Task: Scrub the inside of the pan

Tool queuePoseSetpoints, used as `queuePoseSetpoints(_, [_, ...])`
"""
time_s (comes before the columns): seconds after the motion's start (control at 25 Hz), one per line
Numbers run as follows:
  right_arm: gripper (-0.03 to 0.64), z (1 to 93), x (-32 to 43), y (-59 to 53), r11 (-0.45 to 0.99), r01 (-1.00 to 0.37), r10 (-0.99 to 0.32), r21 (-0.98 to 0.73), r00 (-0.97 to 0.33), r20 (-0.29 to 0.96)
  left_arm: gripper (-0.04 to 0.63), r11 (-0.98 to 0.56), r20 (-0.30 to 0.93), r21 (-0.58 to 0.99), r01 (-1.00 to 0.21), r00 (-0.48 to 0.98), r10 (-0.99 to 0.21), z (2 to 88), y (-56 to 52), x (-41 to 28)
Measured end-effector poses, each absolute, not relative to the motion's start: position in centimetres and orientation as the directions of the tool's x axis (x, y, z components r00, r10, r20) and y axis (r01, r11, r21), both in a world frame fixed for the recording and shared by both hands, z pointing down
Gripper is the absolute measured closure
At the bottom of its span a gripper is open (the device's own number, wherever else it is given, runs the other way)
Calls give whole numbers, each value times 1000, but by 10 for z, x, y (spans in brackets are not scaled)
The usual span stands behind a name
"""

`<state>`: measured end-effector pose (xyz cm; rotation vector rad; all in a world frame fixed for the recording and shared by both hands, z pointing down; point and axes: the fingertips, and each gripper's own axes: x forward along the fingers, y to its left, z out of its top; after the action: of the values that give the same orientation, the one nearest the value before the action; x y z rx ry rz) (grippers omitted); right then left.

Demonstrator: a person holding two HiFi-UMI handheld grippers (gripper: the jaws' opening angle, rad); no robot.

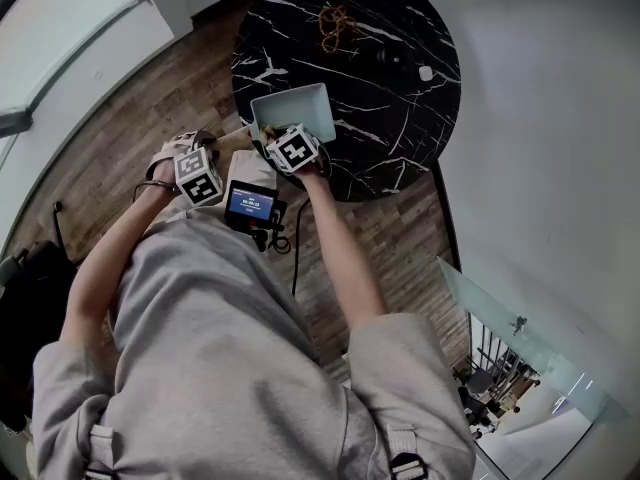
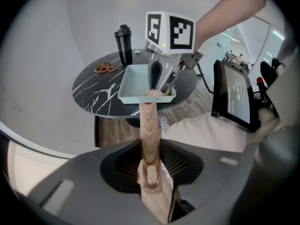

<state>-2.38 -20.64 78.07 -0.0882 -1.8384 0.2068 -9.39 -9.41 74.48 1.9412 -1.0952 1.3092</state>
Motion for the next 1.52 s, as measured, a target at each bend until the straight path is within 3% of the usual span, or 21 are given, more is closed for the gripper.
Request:
queuePoseSetpoints(0.16, [555, 774, -19, -208, 913, -128, 332, -387, -317, 888, 471, -517, 929, -5, -856, 188, -320, 744, -94, -95])
queuePoseSetpoints(0.24, [555, 761, -20, -222, 899, -154, 332, -411, -374, 866, 471, -519, 928, -8, -855, 187, -321, 743, -93, -94])
queuePoseSetpoints(0.36, [555, 748, -11, -261, 962, -153, 161, -224, -345, 925, 471, -522, 928, -8, -853, 188, -322, 744, -93, -95])
queuePoseSetpoints(0.48, [555, 759, 22, -284, 997, 59, -33, 40, -116, 993, 471, -519, 928, -5, -855, 190, -322, 744, -94, -95])
queuePoseSetpoints(0.6, [557, 776, 50, -289, 973, 212, -102, 94, 27, 994, 471, -513, 931, 4, -859, 190, -311, 744, -95, -95])
queuePoseSetpoints(1.08, [555, 780, 56, -275, 981, 184, 52, -61, 54, 997, 468, -483, 940, 34, -875, 192, -282, 746, -100, -100])
queuePoseSetpoints(1.52, [554, 782, 27, -226, 954, 266, 136, -137, 23, 991, 466, -484, 944, 43, -874, 194, -267, 747, -102, -100])
